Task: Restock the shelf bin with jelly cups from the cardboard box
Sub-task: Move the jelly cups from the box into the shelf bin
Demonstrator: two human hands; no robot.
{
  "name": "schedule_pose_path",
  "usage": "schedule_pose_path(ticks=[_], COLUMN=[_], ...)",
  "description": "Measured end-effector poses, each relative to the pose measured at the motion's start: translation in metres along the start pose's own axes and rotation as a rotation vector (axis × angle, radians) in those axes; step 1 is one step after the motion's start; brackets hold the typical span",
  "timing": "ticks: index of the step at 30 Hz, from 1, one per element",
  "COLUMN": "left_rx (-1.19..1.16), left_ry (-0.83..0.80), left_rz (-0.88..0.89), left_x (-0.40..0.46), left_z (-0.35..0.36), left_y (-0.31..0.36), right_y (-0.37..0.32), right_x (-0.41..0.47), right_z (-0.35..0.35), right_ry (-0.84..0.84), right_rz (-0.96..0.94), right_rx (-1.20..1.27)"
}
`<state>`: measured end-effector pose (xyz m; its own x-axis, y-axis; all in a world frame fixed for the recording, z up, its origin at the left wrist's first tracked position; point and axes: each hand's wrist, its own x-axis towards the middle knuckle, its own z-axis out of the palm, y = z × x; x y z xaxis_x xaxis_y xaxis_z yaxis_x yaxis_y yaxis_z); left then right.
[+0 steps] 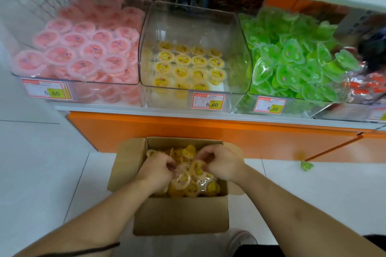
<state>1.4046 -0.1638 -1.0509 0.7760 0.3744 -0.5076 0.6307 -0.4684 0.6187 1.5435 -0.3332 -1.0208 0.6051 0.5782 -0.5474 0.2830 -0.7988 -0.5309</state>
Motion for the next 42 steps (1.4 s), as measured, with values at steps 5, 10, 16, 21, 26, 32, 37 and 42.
schedule_pose_path(ticks=[5, 10, 16, 21, 26, 32, 37, 42], left_rx=[-0.154, -0.393, -0.453, -0.399, -0.251, -0.079, -0.024, 0.169], left_ry=[0.098, 0.087, 0.159, 0.126, 0.208, 0.329, 0.183, 0.181], left_rz=[0.022, 0.092, 0.214, 0.334, 0.429, 0.446, 0.430, 0.566], left_x=[-0.027, -0.052, -0.075, -0.089, -0.075, -0.014, 0.046, 0.073], left_z=[-0.041, -0.074, -0.116, -0.147, -0.169, -0.179, -0.166, -0.150], left_y=[0.030, 0.064, 0.102, 0.132, 0.156, 0.185, 0.196, 0.201], right_y=[-0.030, -0.058, -0.092, -0.114, -0.126, -0.125, -0.125, -0.118], right_x=[-0.029, -0.059, -0.090, -0.100, -0.086, -0.056, -0.040, -0.030], right_z=[-0.033, -0.057, -0.093, -0.123, -0.154, -0.193, -0.214, -0.219], right_ry=[0.009, 0.036, 0.138, 0.221, 0.345, 0.585, 0.685, 0.683], right_rz=[-0.074, -0.167, -0.320, -0.449, -0.468, -0.468, -0.437, -0.415], right_rx=[0.188, 0.389, 0.416, 0.425, 0.410, 0.211, 0.099, 0.091])
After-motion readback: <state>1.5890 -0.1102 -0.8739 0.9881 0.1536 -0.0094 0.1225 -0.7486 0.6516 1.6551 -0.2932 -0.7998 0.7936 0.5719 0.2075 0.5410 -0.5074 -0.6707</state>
